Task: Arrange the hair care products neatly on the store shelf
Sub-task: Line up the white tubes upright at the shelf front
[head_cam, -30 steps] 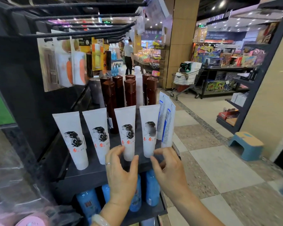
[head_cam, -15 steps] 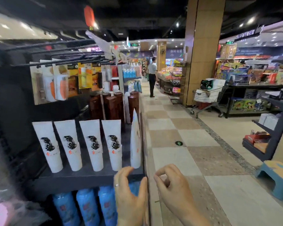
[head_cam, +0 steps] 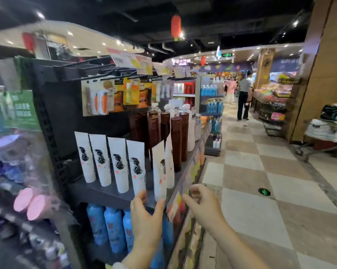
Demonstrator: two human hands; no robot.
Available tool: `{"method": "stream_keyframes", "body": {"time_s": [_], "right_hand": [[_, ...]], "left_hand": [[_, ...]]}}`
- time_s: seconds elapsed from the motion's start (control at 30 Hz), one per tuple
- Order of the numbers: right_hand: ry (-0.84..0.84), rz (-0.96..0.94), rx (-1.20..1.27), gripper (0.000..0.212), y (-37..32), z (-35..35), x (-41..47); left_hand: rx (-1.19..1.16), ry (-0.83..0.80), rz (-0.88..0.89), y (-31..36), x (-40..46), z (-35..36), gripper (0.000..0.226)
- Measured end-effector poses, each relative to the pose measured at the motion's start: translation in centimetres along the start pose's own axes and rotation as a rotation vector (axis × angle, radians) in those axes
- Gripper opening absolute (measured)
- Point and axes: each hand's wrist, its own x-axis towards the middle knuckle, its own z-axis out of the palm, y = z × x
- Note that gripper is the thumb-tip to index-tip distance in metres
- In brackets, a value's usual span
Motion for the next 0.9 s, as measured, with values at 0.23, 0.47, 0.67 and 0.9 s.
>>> {"method": "stream_keyframes", "body": {"time_s": [0.23, 0.47, 0.67, 0.9], "right_hand": [[-0.172, -0.107, 0.003, 0.053, 0.2, 1.9, 6.7], [-0.347, -0.255, 0.023, 0.046, 1.0, 3.2, 9.7], [-0.328, -0.267, 0.05, 0.03, 2.3, 3.6, 9.9], [-0.425, -0.348, 0.189, 0.051, 4.0, 1.5, 11.1]], "left_hand": [[0.064, 0.149, 0.023, -0.4, 1.2, 2.9, 0.052], [0.226, 0.256, 0.091, -0.8, 1.4, 4.0, 0.042], [0.347, 0.295, 0.067, -0.3, 1.2, 4.6, 0.045], [0.345, 0.584, 0.25, 0.7, -1.0, 6.4, 0.059]]}}
